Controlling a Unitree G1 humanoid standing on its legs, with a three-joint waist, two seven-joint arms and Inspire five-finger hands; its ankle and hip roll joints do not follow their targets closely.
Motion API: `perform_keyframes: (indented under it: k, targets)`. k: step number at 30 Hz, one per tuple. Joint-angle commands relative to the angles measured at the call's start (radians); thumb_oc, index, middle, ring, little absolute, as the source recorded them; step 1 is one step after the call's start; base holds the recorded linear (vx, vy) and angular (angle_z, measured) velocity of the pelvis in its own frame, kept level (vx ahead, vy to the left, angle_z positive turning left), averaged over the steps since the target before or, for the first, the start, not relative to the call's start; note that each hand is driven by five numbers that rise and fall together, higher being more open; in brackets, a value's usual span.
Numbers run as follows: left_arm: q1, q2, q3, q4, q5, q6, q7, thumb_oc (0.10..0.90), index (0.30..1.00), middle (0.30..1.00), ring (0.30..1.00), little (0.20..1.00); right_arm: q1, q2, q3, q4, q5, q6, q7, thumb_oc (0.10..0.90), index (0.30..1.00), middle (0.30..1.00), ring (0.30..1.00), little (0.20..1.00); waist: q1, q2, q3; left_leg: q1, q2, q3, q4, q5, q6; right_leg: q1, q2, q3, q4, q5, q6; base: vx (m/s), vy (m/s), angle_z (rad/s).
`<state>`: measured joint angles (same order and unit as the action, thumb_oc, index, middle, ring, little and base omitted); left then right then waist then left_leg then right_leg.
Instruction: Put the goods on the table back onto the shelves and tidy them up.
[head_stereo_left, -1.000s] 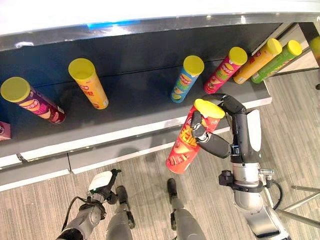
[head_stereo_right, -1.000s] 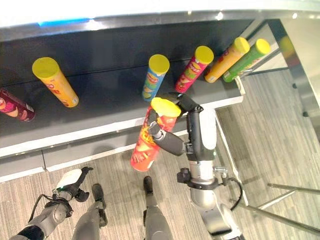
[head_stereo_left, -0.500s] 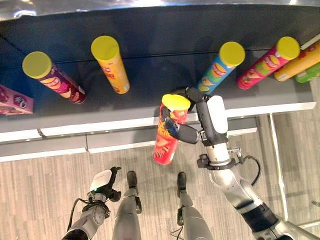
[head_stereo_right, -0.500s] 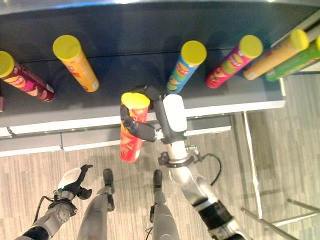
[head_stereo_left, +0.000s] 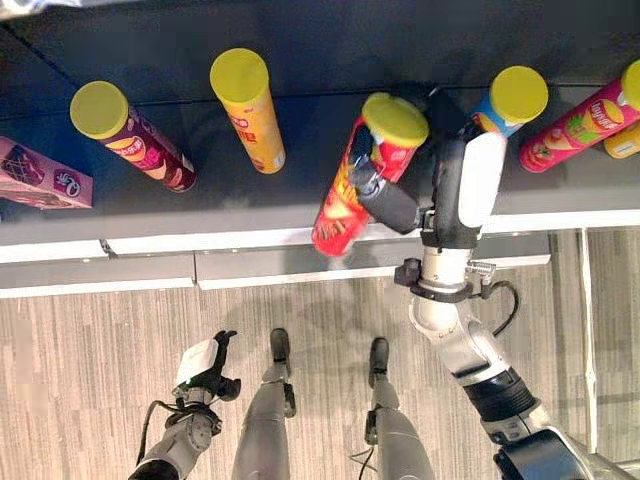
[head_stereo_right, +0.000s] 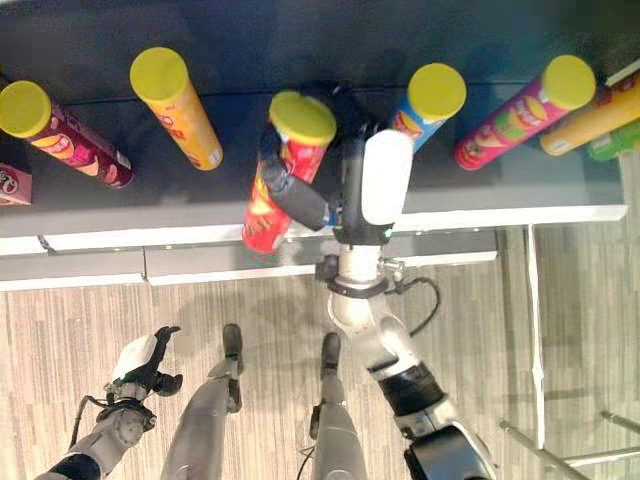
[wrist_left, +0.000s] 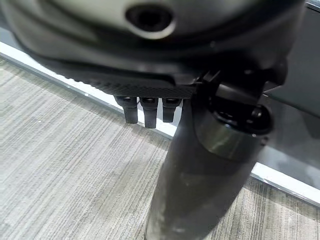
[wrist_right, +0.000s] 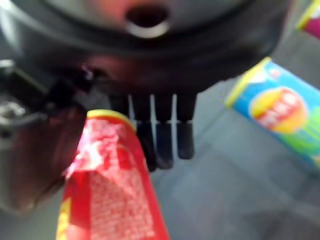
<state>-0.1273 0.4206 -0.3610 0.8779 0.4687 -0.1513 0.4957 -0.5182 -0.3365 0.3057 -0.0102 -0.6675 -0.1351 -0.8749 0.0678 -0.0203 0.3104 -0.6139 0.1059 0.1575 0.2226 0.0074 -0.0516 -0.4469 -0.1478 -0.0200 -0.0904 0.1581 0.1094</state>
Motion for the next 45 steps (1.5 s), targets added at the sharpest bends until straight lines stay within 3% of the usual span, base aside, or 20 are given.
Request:
perform_keyframes:
  k: [1,6,8,14,16,17,19,20,21,24,25,26,27,30,31,45]
  targets:
    - [0.019,0.024,-0.035,-0.018,-0.007,-0.024,0.072,0.800,0.900,0.900,0.900,0.900,-0.036,0.010,-0.054,-0.139,-0.081,-0.022,-0.117,0.400,0.300,0.300,0.300,0.300,0.009,0.025,-0.032,0.088,-0.039,0.018,0.017,-0.165,0.002,-0.046,-0.033,0.011,0.003,0.068,0.112,0.00,0.000,0.00]
    - [0.020,0.023,-0.034,-0.025,-0.006,-0.028,0.101,0.800,0.900,0.900,0.900,0.900,-0.049,0.005,-0.028,-0.169,-0.122,-0.018,-0.134,0.400,0.300,0.300,0.300,0.300,0.014,0.045,-0.012,0.046,-0.047,0.013,0.056,-0.179,0.007,-0.079,-0.042,0.010,0.003,0.084,0.113,0.02,0.010,0.00]
    - [0.018,0.030,-0.035,-0.043,0.003,-0.033,0.123,0.800,0.900,0.900,0.900,0.900,-0.067,-0.002,-0.014,-0.169,-0.139,-0.010,-0.131,0.400,0.300,0.300,0.300,0.300,0.022,0.064,-0.009,0.035,-0.044,0.000,0.073,-0.217,0.008,-0.091,-0.039,0.015,0.003,0.073,0.119,0.10,0.059,0.00]
    - [0.003,0.049,-0.045,-0.102,0.044,-0.036,0.169,0.800,0.900,0.900,0.900,0.900,-0.097,-0.012,-0.001,-0.154,-0.160,0.003,-0.145,0.400,0.300,0.300,0.300,0.300,0.017,0.083,0.008,-0.014,-0.051,0.002,0.115,-0.232,0.013,-0.134,-0.047,0.018,0.003,0.088,0.124,-0.02,0.023,0.04]
    - [-0.005,0.060,-0.049,-0.131,0.062,-0.037,0.187,0.800,0.900,0.900,0.900,0.900,-0.105,-0.017,-0.017,-0.160,-0.167,0.012,-0.155,0.400,0.300,0.300,0.300,0.300,0.005,0.083,0.023,-0.044,-0.062,0.018,0.134,-0.214,0.019,-0.163,-0.060,0.016,0.004,0.117,0.121,-0.04,0.046,0.00]
    - [-0.007,0.071,-0.046,-0.149,0.078,-0.036,0.203,0.800,0.900,0.900,0.900,0.900,-0.112,-0.022,-0.027,-0.173,-0.174,0.015,-0.161,0.400,0.300,0.300,0.300,0.300,0.010,0.089,0.019,-0.047,-0.059,0.006,0.141,-0.246,0.019,-0.167,-0.055,0.019,0.004,0.107,0.131,0.10,0.062,-0.02]
    - [-0.009,0.077,-0.047,-0.166,0.087,-0.035,0.212,0.800,0.900,0.900,0.900,0.900,-0.109,-0.027,-0.036,-0.187,-0.179,0.016,-0.163,0.400,0.300,0.300,0.300,0.300,-0.002,0.084,0.027,-0.072,-0.067,0.018,0.159,-0.227,0.024,-0.190,-0.066,0.013,0.006,0.131,0.129,0.01,0.019,-0.02]
    - [-0.012,0.084,-0.044,-0.174,0.094,-0.035,0.218,0.800,0.900,0.900,0.900,0.900,-0.112,-0.028,-0.037,-0.193,-0.180,0.014,-0.164,0.400,0.300,0.300,0.300,0.300,0.004,0.090,0.020,-0.063,-0.063,0.006,0.155,-0.256,0.023,-0.187,-0.058,0.016,0.005,0.117,0.137,-0.07,0.004,0.01]
    - [-0.014,0.089,-0.045,-0.182,0.100,-0.033,0.225,0.800,0.900,0.900,0.900,0.900,-0.113,-0.031,-0.041,-0.198,-0.180,0.013,-0.165,0.400,0.300,0.300,0.300,0.300,-0.006,0.084,0.029,-0.080,-0.071,0.020,0.166,-0.234,0.026,-0.203,-0.068,0.011,0.008,0.138,0.131,0.10,0.044,0.02]
    - [-0.022,0.098,-0.042,-0.198,0.105,-0.035,0.232,0.800,0.900,0.900,0.900,0.900,-0.122,-0.042,-0.059,-0.208,-0.187,0.021,-0.173,0.400,0.300,0.300,0.300,0.300,-0.009,0.088,0.022,-0.085,-0.067,0.010,0.178,-0.269,0.028,-0.215,-0.060,0.015,0.006,0.128,0.141,0.02,0.015,-0.02]
    - [-0.022,0.097,-0.044,-0.199,0.105,-0.034,0.232,0.800,0.900,0.900,0.900,0.900,-0.120,-0.044,-0.060,-0.208,-0.187,0.021,-0.173,0.400,0.300,0.300,0.300,0.300,-0.017,0.083,0.030,-0.097,-0.072,0.023,0.185,-0.245,0.030,-0.224,-0.069,0.011,0.009,0.145,0.134,0.00,0.000,0.00]
    - [-0.022,0.099,-0.042,-0.202,0.107,-0.033,0.233,0.800,0.900,0.900,0.900,0.900,-0.126,-0.046,-0.064,-0.208,-0.189,0.026,-0.175,0.400,0.300,0.300,0.300,0.300,-0.012,0.086,0.023,-0.090,-0.069,0.012,0.182,-0.265,0.029,-0.221,-0.063,0.015,0.006,0.134,0.140,-0.07,-0.025,0.04]
    - [-0.022,0.102,-0.043,-0.208,0.110,-0.033,0.234,0.800,0.900,0.900,0.900,0.900,-0.131,-0.051,-0.074,-0.210,-0.192,0.033,-0.180,0.400,0.300,0.300,0.300,0.300,-0.020,0.081,0.032,-0.100,-0.073,0.024,0.188,-0.247,0.032,-0.230,-0.070,0.011,0.009,0.147,0.135,0.00,0.000,0.00]
    - [-0.023,0.110,-0.039,-0.219,0.116,-0.034,0.237,0.800,0.900,0.900,0.900,0.900,-0.145,-0.056,-0.095,-0.218,-0.202,0.046,-0.187,0.400,0.300,0.300,0.300,0.300,-0.013,0.084,0.024,-0.091,-0.068,0.013,0.189,-0.279,0.032,-0.227,-0.060,0.013,0.007,0.133,0.143,0.03,-0.010,0.00]
    - [-0.023,0.114,-0.040,-0.229,0.119,-0.036,0.237,0.800,0.900,0.900,0.900,0.900,-0.144,-0.060,-0.102,-0.221,-0.206,0.050,-0.189,0.400,0.300,0.300,0.300,0.300,-0.023,0.076,0.034,-0.104,-0.075,0.026,0.201,-0.256,0.036,-0.238,-0.071,0.009,0.011,0.153,0.137,0.00,0.000,0.00]
    - [-0.040,0.138,-0.058,-0.266,0.142,-0.026,0.252,0.800,0.900,0.900,0.900,0.900,-0.195,-0.082,-0.112,-0.172,-0.236,0.095,-0.219,0.400,0.300,0.300,0.300,0.300,-0.022,0.084,0.041,-0.141,-0.086,0.016,0.228,-0.271,0.047,-0.276,-0.071,0.006,0.012,0.171,0.140,0.01,-0.007,0.01]
